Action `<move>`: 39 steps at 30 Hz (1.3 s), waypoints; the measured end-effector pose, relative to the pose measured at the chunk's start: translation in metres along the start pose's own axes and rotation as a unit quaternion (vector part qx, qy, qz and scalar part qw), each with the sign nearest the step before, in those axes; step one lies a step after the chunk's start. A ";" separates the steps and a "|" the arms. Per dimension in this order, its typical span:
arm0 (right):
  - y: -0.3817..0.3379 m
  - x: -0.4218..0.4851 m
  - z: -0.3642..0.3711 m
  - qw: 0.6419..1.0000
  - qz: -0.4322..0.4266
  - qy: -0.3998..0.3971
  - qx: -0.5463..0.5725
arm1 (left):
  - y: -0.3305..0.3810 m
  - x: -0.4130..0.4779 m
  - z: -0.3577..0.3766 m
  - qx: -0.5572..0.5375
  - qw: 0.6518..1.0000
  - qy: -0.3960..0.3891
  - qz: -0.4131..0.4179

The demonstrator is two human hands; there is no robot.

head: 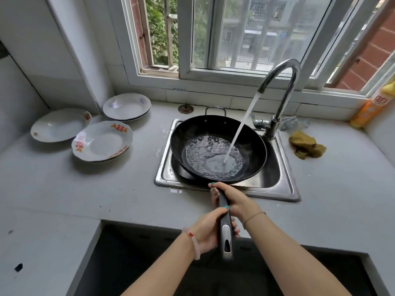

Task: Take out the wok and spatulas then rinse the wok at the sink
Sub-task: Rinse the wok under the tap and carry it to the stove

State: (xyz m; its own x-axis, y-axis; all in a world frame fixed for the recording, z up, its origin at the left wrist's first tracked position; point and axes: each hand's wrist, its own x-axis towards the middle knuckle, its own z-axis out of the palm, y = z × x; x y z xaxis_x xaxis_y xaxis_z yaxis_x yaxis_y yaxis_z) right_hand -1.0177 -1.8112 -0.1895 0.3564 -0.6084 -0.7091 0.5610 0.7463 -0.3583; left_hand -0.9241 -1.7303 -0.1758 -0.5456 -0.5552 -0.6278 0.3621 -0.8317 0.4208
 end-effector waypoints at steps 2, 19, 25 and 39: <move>-0.002 0.004 0.001 1.000 0.019 0.000 0.002 | -0.003 0.002 0.005 -0.030 0.999 0.011 -0.007; -0.002 0.012 -0.002 0.987 0.086 -0.077 0.116 | -0.006 0.016 0.020 0.045 0.984 0.164 0.055; 0.012 0.013 -0.006 0.999 0.017 -0.015 0.036 | -0.019 0.014 0.010 0.085 0.980 0.170 0.053; 0.007 -0.003 -0.001 0.995 -0.060 0.076 -0.011 | -0.016 0.019 0.008 0.056 0.992 0.114 0.008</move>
State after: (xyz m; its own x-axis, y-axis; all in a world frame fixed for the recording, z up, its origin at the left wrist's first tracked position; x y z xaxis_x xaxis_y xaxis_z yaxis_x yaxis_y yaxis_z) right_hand -1.0159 -1.8040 -0.1902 0.1707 -0.6468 -0.7434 0.5750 0.6780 -0.4579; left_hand -0.9462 -1.7278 -0.1888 -0.3512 -0.5648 -0.7468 0.2762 -0.8246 0.4937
